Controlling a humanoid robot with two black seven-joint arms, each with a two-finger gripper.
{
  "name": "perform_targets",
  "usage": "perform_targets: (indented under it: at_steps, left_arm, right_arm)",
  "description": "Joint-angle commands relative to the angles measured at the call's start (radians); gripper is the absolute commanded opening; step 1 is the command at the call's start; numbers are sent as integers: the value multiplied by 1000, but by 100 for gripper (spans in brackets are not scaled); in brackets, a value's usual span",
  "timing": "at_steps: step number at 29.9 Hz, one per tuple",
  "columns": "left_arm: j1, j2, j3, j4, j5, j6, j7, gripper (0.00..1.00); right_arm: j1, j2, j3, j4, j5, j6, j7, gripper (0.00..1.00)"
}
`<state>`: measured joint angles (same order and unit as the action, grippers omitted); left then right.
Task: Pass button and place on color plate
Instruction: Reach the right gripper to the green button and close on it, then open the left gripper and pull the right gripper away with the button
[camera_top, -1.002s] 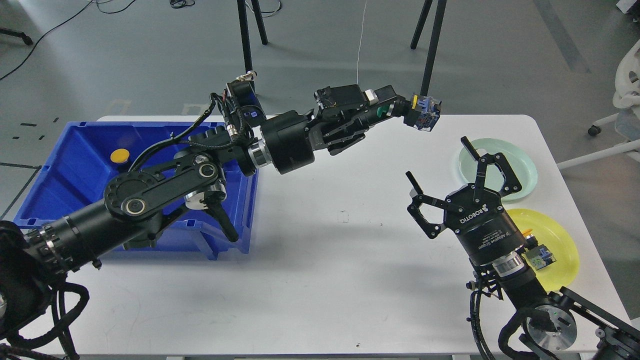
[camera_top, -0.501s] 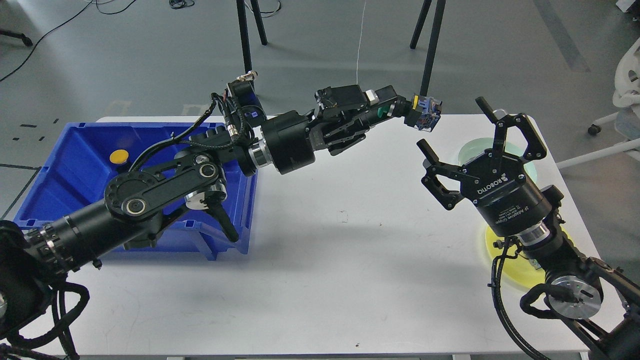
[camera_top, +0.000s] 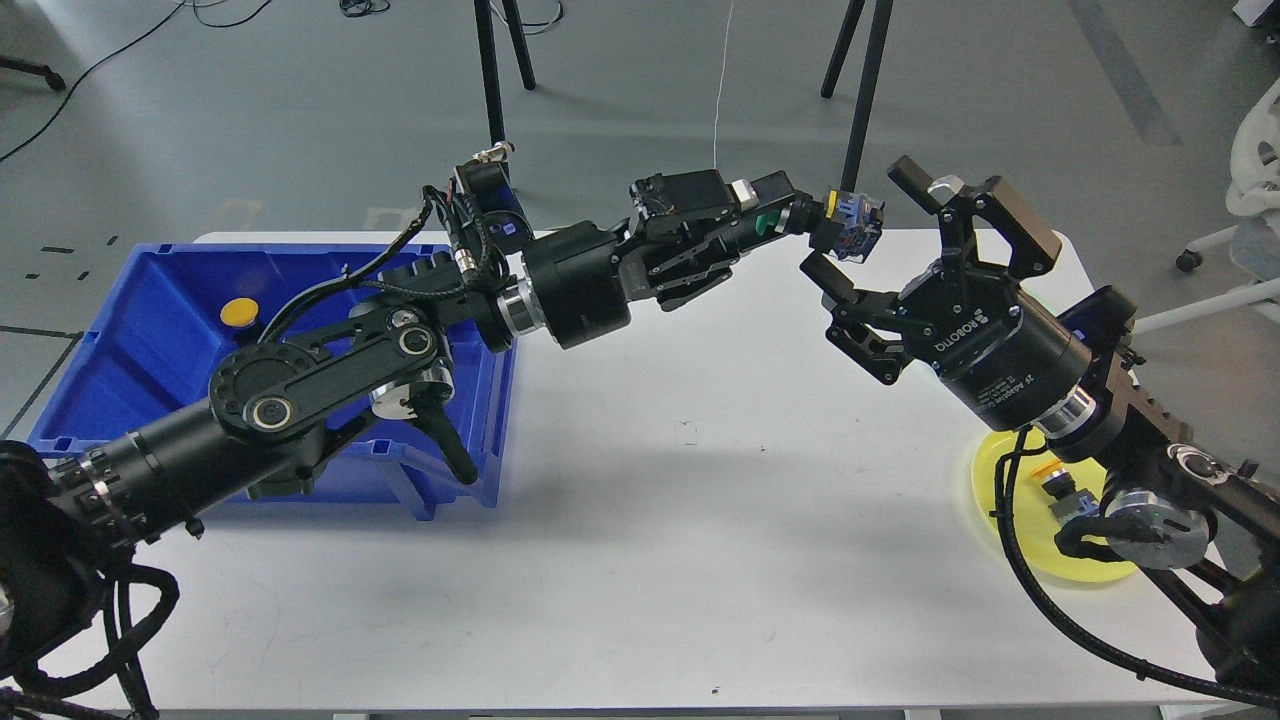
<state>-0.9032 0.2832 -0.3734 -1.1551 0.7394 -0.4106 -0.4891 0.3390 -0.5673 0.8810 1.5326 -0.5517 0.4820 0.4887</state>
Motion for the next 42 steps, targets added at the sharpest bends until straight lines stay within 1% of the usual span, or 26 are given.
perform_targets:
  at_steps: [1,4,9,13,15,19,21,24,28,30,31,33,34,36,38,39,40,42]
  left_arm:
    - [1,1,-1,0,0,-1,0,25]
    - [1,1,-1,0,0,-1,0,25]
    - [1,1,-1,0,0,-2,0,25]
    - [1,1,-1,0,0,-2,0,25]
    - [1,1,-1,0,0,-2,0,25]
    - [1,1,1,0,0,-2,0,25]
    - [0,1,1,0,0,-4,0,25]
    - [0,1,1,0,0,-4,0,25]
    - [0,1,1,0,0,-4,0,25]
    - [0,1,1,0,0,-4,0,26]
    - [0,1,1,0,0,-4,0,26]
    - [0,1,1,0,0,-4,0,28]
    - [0,1,1,0,0,-2,0,30]
    - [1,-1,-2,0,0,1,0,40]
    - [3,-2,-5,0,-2,4,0,56]
    - [3,-2,-7,0,-2,4,0,66]
    - [3,-2,-9,0,-5,3,0,73]
    - [3,-4,-9,0,-5,3,0,77]
  right_arm:
    - [0,1,0,0,-19,-34,0,92]
    - [0,3,0,-3,-22,-60,0,88]
    - [0,11,3,-15,-21,-95,0,87]
    - [0,12,0,-15,-22,-97,0,79]
    - [0,12,0,-14,-22,-97,0,71]
    - [0,14,-2,-12,-31,-97,0,52]
    - [0,12,-2,-11,-45,-97,0,46]
    - [0,12,-2,-9,-51,-97,0,40]
    - [0,17,-2,-9,-51,-100,0,23]
    - [0,18,-2,-9,-51,-102,0,17]
    - [0,18,-2,-9,-51,-102,0,15]
    - [0,17,-2,-9,-51,-103,0,13]
    - [0,17,-2,-9,-51,-102,0,13]
    - [0,17,-2,-9,-51,-103,0,12]
    - [0,17,-1,-9,-51,-103,0,11]
    - [0,17,0,-9,-50,-103,0,11]
    - [-1,18,0,-9,-50,-103,0,11]
    - [-3,18,1,-11,-48,-109,0,10]
